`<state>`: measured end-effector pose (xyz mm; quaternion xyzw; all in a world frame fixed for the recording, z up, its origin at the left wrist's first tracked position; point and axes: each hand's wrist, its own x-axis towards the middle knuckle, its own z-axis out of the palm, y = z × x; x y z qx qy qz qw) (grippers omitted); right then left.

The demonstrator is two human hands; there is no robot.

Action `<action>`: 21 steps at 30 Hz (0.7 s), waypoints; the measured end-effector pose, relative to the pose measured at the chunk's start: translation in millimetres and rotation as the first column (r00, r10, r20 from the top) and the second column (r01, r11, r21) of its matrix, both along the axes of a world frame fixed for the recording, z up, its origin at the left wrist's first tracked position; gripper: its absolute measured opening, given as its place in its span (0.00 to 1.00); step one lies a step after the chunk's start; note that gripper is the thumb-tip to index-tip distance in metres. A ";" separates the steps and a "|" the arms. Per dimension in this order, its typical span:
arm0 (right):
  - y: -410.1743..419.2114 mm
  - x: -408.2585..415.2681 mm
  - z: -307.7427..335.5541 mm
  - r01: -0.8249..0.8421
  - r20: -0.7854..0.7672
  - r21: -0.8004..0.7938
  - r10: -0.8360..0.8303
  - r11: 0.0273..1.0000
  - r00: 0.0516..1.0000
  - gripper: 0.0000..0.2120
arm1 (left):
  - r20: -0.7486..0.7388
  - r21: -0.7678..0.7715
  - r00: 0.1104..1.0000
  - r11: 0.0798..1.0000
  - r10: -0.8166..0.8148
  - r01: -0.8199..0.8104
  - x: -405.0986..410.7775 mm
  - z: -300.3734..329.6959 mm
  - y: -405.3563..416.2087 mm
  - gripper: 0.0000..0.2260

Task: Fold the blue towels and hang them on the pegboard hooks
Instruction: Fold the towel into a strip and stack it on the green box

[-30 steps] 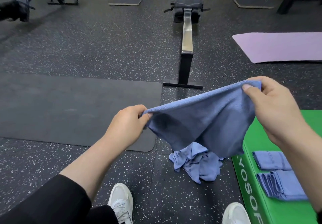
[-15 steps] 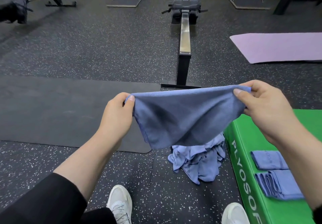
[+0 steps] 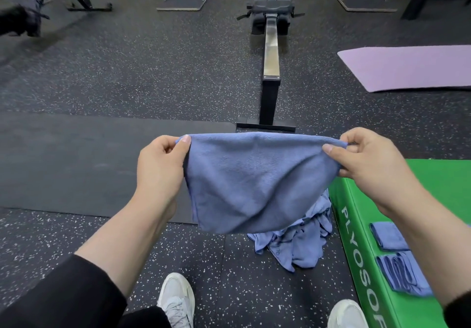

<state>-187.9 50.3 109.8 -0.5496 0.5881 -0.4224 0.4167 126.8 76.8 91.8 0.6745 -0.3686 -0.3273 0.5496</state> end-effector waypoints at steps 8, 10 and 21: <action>-6.7 21.9 -9.9 -0.067 0.146 0.163 0.043 0.984 0.988 0.03 | -0.160 0.025 0.986 0.998 -0.048 0.053 -31.4 -0.3 -1.5 0.09; -5.8 33.1 -12.5 -0.075 0.197 0.192 0.037 0.979 0.980 0.05 | -0.147 0.028 0.985 0.995 -0.086 0.092 -45.7 -0.8 -1.7 0.08; 1.4 87.6 -18.7 -0.202 0.155 0.185 0.174 0.962 0.972 0.17 | 0.124 0.058 0.970 0.977 -0.210 0.204 -99.3 1.1 -3.3 0.04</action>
